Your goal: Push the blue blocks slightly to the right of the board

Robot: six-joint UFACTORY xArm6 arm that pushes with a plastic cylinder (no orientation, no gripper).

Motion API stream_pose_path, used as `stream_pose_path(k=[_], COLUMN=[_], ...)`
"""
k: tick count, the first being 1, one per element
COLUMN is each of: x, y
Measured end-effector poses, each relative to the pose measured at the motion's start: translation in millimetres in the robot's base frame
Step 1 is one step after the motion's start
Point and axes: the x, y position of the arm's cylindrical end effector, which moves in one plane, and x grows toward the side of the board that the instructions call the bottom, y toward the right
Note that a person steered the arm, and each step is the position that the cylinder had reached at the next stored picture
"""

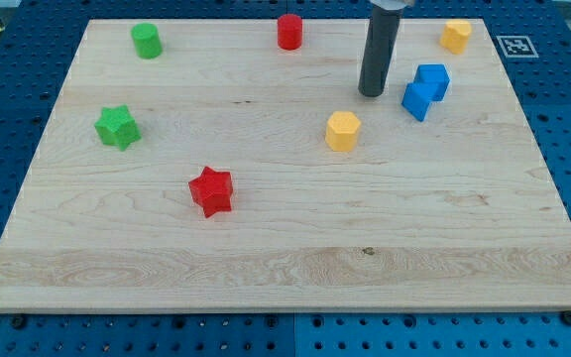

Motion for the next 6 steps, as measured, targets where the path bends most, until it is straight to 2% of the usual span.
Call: stream_pose_path(k=[6], x=[11], y=[51])
